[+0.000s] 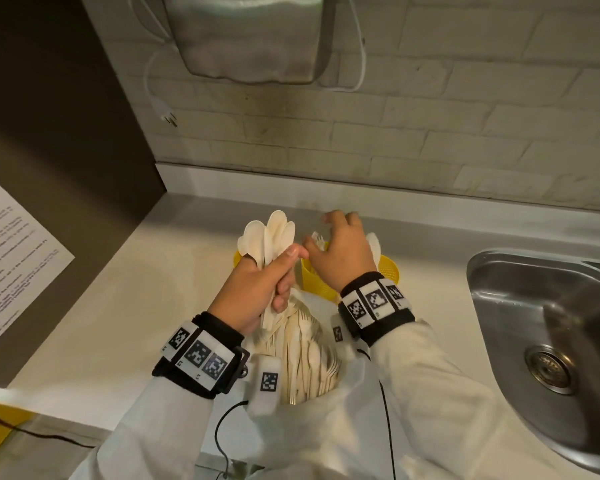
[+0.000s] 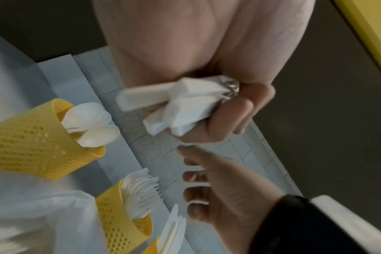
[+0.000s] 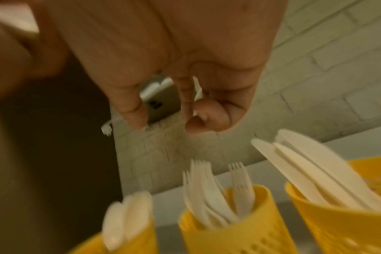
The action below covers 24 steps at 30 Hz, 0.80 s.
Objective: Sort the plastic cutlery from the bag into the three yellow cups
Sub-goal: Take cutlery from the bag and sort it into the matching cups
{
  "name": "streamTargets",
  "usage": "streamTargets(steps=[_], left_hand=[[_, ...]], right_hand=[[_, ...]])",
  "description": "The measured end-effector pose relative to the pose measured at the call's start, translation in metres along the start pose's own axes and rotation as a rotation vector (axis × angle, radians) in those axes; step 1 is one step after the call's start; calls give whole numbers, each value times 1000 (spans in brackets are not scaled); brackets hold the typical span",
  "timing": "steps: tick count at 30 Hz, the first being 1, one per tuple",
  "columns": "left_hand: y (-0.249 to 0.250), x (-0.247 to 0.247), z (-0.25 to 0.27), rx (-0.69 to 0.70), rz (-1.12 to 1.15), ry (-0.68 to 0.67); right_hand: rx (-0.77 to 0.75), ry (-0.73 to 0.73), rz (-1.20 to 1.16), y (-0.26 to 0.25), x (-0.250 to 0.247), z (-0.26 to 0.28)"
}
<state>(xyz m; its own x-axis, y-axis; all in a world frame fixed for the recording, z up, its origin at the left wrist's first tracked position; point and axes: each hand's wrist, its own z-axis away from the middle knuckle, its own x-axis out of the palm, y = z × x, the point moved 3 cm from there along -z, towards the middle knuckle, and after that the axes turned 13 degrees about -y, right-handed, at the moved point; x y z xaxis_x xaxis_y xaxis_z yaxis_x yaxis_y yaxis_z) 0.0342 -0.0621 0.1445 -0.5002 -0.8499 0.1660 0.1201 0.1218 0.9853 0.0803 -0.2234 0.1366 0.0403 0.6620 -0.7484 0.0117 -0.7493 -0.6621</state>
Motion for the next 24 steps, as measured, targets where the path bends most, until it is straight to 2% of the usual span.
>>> streamTargets(steps=[3,6,11,14,17,20,24], left_hand=[[1,7,1,-10,48,-29],[1,13,2,-25,104,-82],[2,24,5,-70,150,-211],[3,33,7,-107,107,-284],[4,41,10,-97,86,-276],[2,48,11,-93,63,-244],[1,54,10,-79,-41,-146]], right_hand=[[-137,58,-228,-13,-19,19],[-233,-72,-579,-22,-32,38],[-347,-219,-822,-26,-41,61],[-351,-284,-811,-19,-40,66],[-348,-281,-790,-14,-39,72],[-324,-184,-843,-12,-38,78],[-247,-17,-781,-3,-39,81]])
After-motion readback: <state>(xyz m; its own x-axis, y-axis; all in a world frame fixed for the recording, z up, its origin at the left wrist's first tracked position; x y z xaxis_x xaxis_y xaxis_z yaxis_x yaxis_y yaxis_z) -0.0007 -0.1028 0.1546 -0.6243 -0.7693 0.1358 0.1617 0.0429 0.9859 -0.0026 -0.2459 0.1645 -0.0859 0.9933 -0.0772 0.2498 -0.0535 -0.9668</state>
